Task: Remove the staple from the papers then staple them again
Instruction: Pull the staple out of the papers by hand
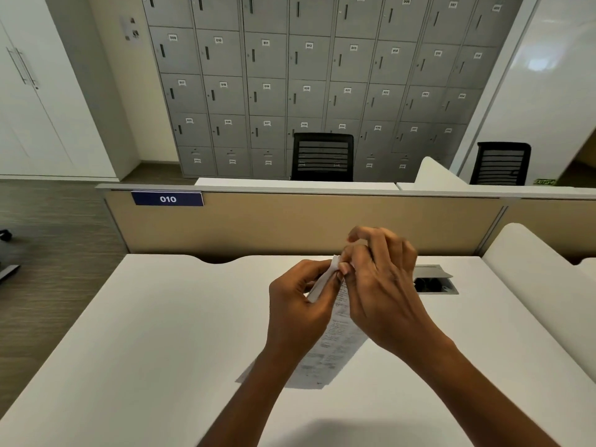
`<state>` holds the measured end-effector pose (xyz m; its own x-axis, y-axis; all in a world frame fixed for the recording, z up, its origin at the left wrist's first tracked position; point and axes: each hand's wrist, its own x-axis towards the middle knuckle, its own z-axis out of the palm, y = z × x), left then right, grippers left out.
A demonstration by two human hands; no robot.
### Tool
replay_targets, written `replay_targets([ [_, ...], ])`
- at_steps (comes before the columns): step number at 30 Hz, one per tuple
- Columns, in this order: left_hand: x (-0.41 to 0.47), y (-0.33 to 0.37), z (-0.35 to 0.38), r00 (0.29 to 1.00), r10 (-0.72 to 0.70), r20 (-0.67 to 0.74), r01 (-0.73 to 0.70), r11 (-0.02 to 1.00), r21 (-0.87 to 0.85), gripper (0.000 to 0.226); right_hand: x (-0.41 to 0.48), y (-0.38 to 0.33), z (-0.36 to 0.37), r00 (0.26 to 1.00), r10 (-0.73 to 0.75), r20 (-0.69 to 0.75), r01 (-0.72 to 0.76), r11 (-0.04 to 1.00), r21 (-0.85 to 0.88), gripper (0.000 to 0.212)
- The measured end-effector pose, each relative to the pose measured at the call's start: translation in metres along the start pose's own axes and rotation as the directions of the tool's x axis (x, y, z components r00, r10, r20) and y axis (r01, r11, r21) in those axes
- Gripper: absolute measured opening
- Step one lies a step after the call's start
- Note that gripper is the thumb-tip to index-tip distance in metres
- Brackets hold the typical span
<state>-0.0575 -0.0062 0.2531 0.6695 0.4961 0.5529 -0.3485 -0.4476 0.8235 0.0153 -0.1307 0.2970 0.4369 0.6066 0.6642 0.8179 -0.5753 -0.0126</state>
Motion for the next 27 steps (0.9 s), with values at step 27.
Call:
replay_targets([
  [27, 0.002, -0.008, -0.006, 0.992, 0.009, -0.126, -0.003, 0.999, 0.049, 0.016, 0.005, -0.006, 0.000, 0.970, 0.165, 0.176, -0.208, 0.942, 0.265, 0.019],
])
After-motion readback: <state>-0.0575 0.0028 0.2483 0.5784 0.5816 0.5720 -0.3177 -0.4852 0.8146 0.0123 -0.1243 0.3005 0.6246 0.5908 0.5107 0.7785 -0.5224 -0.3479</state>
